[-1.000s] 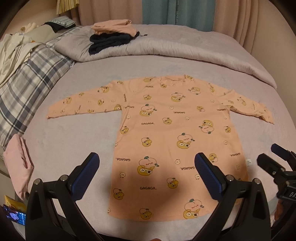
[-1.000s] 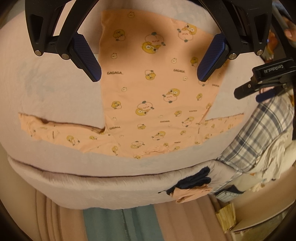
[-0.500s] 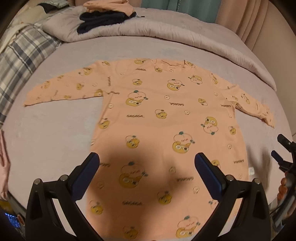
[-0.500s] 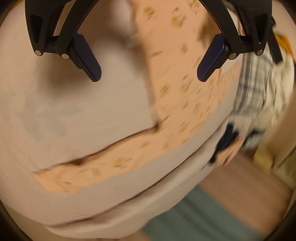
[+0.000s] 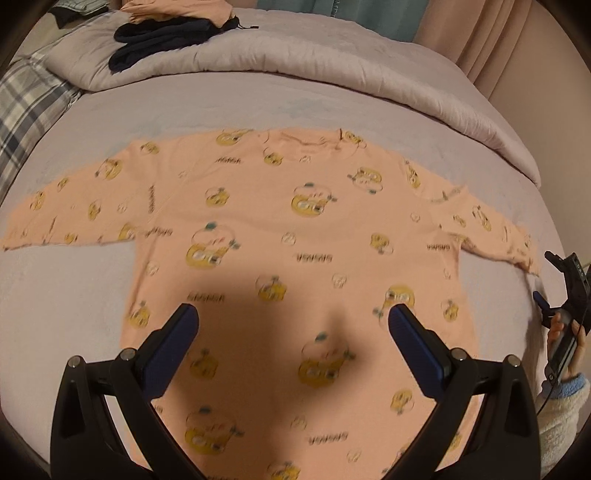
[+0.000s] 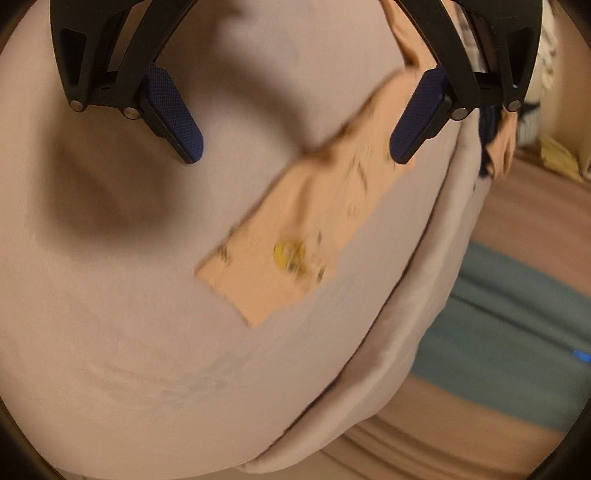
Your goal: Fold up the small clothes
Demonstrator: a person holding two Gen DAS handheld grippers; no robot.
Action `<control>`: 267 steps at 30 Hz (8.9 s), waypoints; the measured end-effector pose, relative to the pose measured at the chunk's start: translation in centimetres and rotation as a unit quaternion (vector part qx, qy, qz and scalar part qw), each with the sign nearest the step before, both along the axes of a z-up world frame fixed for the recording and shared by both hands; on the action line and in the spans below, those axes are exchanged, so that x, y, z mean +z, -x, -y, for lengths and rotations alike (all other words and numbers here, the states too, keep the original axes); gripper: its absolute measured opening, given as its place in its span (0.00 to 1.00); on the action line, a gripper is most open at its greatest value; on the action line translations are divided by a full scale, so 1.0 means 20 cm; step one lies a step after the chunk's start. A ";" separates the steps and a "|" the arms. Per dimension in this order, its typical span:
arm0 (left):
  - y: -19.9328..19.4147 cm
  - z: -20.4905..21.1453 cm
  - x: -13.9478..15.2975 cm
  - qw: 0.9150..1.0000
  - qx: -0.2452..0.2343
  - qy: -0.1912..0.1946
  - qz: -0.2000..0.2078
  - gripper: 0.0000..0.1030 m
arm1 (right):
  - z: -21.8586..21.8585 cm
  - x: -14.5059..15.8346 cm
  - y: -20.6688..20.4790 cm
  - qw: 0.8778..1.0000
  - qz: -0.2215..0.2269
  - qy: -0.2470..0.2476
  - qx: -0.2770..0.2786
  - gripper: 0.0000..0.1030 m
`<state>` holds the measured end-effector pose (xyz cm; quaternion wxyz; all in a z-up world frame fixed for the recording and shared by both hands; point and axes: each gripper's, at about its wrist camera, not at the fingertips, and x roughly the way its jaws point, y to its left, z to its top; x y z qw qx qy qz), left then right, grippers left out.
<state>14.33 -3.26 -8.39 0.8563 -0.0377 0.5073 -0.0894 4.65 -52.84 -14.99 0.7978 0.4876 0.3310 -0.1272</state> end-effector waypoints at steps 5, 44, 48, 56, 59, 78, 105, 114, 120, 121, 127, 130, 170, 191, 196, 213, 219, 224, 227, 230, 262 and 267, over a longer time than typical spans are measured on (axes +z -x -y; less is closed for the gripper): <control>-0.08 0.05 0.00 1.000 -0.003 0.008 0.004 0.99 | 0.12 -0.04 -0.05 0.999 0.011 -0.022 -0.036 0.77; -0.18 -0.91 -0.04 0.983 0.148 0.108 -0.017 0.98 | -1.95 0.52 -0.60 0.822 0.126 0.312 0.460 0.07; -0.25 -0.94 -0.06 0.969 0.135 0.207 -0.032 0.98 | -2.16 0.40 -0.61 0.792 0.118 0.330 0.500 0.07; -0.40 -0.84 -0.03 0.968 0.108 0.224 -0.035 0.98 | -2.31 0.30 -0.66 0.777 0.110 0.316 0.533 0.24; -0.44 -0.80 -0.06 0.967 0.099 0.230 -0.045 0.98 | -2.34 0.27 -0.65 0.770 0.103 0.292 0.557 0.52; -0.58 -0.64 -0.25 0.969 0.072 0.214 -0.099 0.40 | -1.85 0.35 -0.50 0.838 0.102 0.226 0.486 0.52; -0.56 -0.69 -0.21 0.988 0.114 0.096 -0.046 0.06 | -1.72 0.23 -0.58 0.868 0.054 0.227 0.439 0.52; -0.52 -0.69 -0.20 0.983 0.086 0.149 -0.068 0.22 | -1.62 0.20 -0.58 0.881 0.021 0.212 0.423 0.52; -0.49 -0.72 -0.27 0.974 0.094 0.187 -0.092 0.30 | -1.64 0.24 -0.55 0.877 0.035 0.214 0.429 0.53; -0.49 -0.73 -0.28 0.970 0.095 0.201 -0.095 0.30 | -1.64 0.23 -0.55 0.876 0.036 0.214 0.430 0.54; -0.49 -0.74 -0.28 0.952 0.090 0.278 -0.094 0.30 | -1.64 0.22 -0.54 0.877 0.029 0.215 0.429 0.54; -0.48 -0.76 -0.28 0.944 0.092 0.303 -0.091 0.30 | -1.64 0.22 -0.54 0.878 0.027 0.213 0.428 0.54; -0.34 -1.09 -0.17 0.952 0.181 0.247 -0.023 0.37 | -1.86 0.25 -0.60 0.846 0.027 0.275 0.455 0.58; -0.30 -1.87 -0.32 0.873 0.386 0.297 0.009 0.37 | -2.33 0.29 -0.62 0.777 0.084 0.299 0.548 0.40; -0.32 -2.03 -0.33 0.847 0.434 0.304 0.034 0.37 | -2.19 0.35 -0.59 0.787 0.091 0.289 0.538 0.40; -0.35 -2.03 -0.06 0.881 0.414 0.208 0.097 0.02 | -1.98 0.27 -0.55 0.824 0.051 0.284 0.488 0.40; -0.40 -1.71 0.18 0.919 0.318 0.187 0.139 0.03 | -1.93 0.27 -0.53 0.833 0.048 0.275 0.478 0.40; -0.46 -1.34 0.28 0.944 0.231 0.182 0.146 0.03 | -1.87 0.27 -0.54 0.843 0.049 0.264 0.466 0.40; -0.49 -1.12 0.31 0.956 0.188 0.176 0.141 0.03 | -1.79 0.30 -0.52 0.854 0.056 0.257 0.448 0.40; -0.49 -0.86 0.35 0.967 0.141 0.155 0.146 0.03 | -1.62 0.34 -0.49 0.874 0.066 0.245 0.414 0.40; -0.37 -0.60 -0.12 0.985 0.069 0.158 0.009 0.54 | -1.34 0.12 -0.58 0.921 0.034 0.101 0.375 0.43; -0.29 -0.70 -0.18 0.982 0.091 0.163 -0.001 0.54 | -1.40 0.08 -0.64 0.920 0.009 0.116 0.375 0.43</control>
